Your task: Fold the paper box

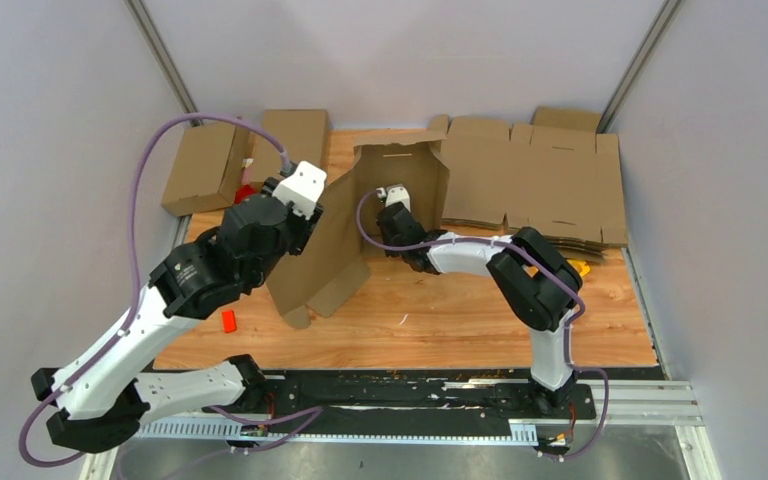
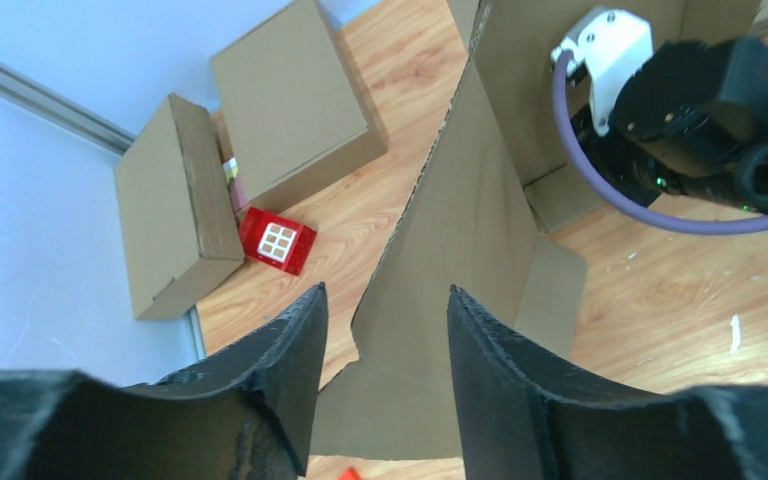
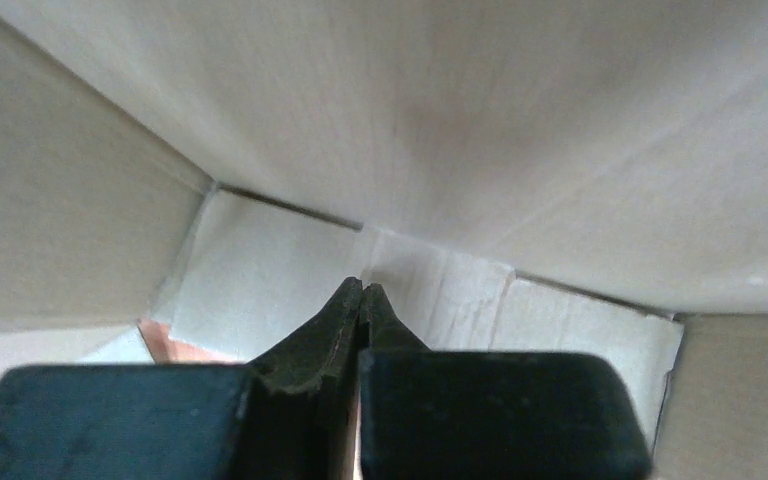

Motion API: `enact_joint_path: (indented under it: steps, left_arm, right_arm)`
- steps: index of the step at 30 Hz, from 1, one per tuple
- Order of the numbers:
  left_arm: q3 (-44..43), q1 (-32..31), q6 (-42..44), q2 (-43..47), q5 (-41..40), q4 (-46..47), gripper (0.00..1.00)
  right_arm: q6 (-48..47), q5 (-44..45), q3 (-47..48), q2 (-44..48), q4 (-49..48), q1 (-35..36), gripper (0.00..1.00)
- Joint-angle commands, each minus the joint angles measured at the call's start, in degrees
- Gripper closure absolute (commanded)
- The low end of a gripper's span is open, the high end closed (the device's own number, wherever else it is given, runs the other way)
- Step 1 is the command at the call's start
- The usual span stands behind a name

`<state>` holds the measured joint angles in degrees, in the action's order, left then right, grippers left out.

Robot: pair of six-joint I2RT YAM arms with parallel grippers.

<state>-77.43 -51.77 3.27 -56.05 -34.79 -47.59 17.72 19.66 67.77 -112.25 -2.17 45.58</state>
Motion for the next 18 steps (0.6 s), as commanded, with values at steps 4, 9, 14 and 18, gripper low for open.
enact_joint_path:
  steps: [4, 9, 14, 18]
  left_arm:
    - [-5.28, -0.13, -6.5, 4.01, -1.87, -3.29, 0.37]
    - [-5.05, -0.09, -11.13, 8.04, -5.2, -7.89, 0.2]
    - [0.97, -0.04, -14.55, 15.39, -5.01, -9.15, 0.0]
    - [6.0, -0.09, -17.58, 19.28, -4.68, -9.28, 0.0]
  right_arm:
    - [-3.87, -3.71, -1.22, 10.28, 1.59, 1.37, 0.87]
    - [-6.67, -4.73, -1.93, 20.99, 8.29, 3.28, 0.68]
    - [-7.3, -5.19, -7.08, 32.99, 12.78, 3.48, 0.41]
    - [-8.04, -6.22, -10.35, 41.98, 15.84, 3.37, 0.2]
